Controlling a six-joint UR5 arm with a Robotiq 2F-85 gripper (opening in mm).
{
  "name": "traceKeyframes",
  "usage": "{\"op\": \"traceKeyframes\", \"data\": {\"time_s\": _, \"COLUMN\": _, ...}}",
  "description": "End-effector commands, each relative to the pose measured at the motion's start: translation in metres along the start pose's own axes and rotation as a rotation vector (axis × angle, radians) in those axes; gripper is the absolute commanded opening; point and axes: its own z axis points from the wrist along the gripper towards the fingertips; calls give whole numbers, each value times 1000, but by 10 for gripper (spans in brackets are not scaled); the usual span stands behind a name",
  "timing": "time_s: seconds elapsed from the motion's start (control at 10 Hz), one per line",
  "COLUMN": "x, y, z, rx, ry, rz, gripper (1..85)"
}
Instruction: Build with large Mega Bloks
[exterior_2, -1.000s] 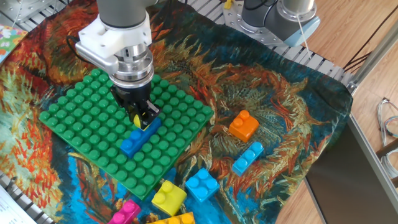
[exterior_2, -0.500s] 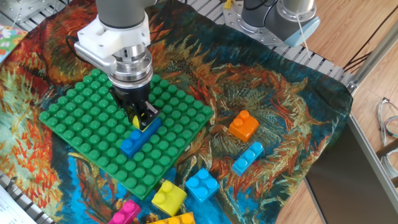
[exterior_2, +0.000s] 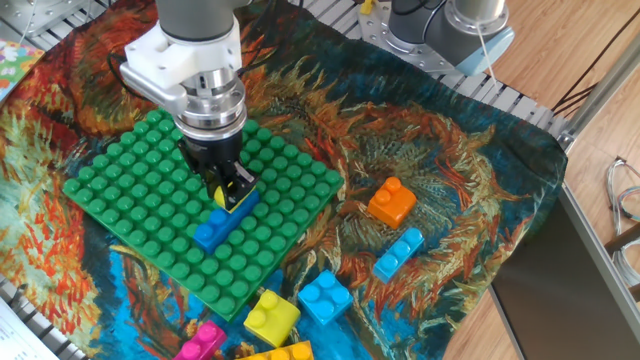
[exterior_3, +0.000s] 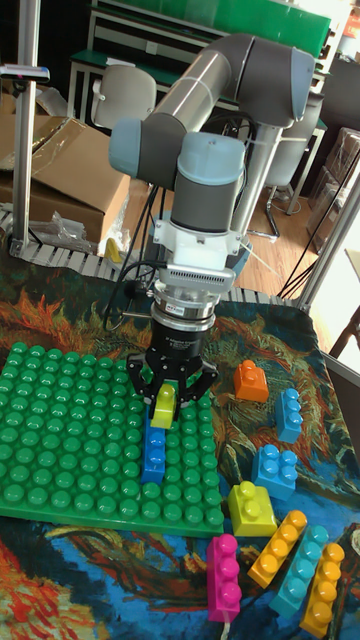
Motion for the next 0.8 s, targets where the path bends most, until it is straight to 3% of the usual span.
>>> {"op": "traceKeyframes", "data": {"time_s": 0.0, "x": 3, "y": -3, "z": -1, "rx": -13, "ry": -13, "rz": -2, "gripper": 13}}
{"op": "traceKeyframes", "data": {"time_s": 0.7, "x": 10, "y": -5, "z": 6, "rx": -6, "ry": -24, "rz": -13, "gripper": 13}}
